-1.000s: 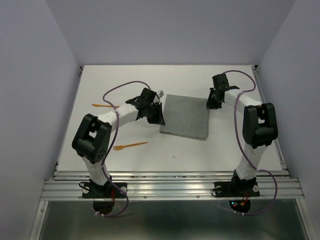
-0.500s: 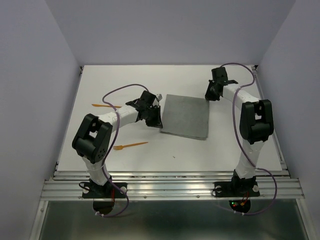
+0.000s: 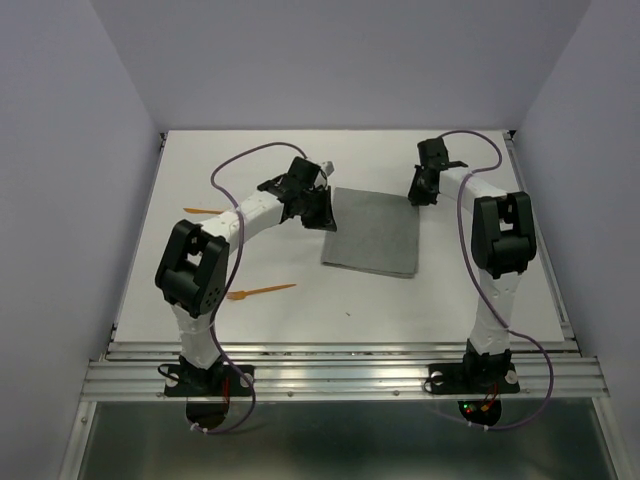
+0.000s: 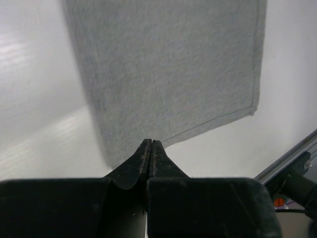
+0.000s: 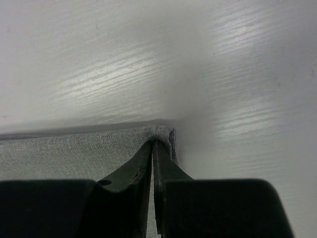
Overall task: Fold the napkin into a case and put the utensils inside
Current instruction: Smooth out the square-folded napkin at the center of the board.
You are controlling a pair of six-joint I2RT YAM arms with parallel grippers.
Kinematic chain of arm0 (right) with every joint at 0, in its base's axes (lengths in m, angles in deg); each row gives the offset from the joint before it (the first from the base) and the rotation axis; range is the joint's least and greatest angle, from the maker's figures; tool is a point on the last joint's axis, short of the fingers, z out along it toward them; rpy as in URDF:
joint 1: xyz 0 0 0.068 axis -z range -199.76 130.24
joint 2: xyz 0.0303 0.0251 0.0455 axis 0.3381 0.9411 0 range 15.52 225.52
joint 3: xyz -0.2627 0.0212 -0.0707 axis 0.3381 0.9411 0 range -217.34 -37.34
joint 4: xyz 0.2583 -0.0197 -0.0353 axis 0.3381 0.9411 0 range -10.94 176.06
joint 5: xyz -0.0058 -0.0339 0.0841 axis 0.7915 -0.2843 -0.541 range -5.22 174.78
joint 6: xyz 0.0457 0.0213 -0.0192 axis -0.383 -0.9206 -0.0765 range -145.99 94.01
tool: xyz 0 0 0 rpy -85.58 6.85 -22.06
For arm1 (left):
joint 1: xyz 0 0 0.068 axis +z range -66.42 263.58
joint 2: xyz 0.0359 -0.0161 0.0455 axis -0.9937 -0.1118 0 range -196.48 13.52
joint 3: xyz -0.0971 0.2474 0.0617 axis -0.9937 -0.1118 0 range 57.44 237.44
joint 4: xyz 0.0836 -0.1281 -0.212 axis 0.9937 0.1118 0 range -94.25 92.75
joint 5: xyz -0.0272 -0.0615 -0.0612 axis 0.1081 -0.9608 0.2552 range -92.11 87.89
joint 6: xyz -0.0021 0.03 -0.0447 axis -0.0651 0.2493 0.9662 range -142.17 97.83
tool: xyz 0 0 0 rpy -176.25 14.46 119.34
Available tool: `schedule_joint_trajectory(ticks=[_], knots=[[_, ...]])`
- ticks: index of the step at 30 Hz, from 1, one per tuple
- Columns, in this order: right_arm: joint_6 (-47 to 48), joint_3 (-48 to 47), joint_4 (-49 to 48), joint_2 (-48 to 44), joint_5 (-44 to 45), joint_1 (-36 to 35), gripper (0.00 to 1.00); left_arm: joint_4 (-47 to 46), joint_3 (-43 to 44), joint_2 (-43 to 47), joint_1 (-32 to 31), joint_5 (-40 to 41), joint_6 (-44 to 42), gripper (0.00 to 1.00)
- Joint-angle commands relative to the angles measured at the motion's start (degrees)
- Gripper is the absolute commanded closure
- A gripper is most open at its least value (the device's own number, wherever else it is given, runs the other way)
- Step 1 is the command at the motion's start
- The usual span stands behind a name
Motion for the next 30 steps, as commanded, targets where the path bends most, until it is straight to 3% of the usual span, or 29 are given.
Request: schedule_joint_trajectory(ticks=[1,7,18,27,30], knots=[[0.7,-1.0,-0.1,-4.9,-0.9,0.1,0.89,2.3,8.8,-3.4,0.1,0.1,-1.5,0.98],[-0.6,5.8,-1.6,-16.1,-3.8,0.1,0.89,4.4,20.4,-11.9,0.3,1.9,-1.2,0.97],[-6.0,30.5,-4.1,-32.4,-7.4,-5.5,0.89,7.2,37.7,-27.0,2.0,6.2,0.2,1.0],[-9.6,42.4,-7.4,-34.1,-10.1,-8.5,0.89,7.5,36.6,-29.5,3.5,7.5,-0.8,1.0],[-9.4,43.2,-7.8,-31.8,-8.8,-8.5,0.89,6.3,32.8,-25.1,3.3,6.4,-0.6,1.0]])
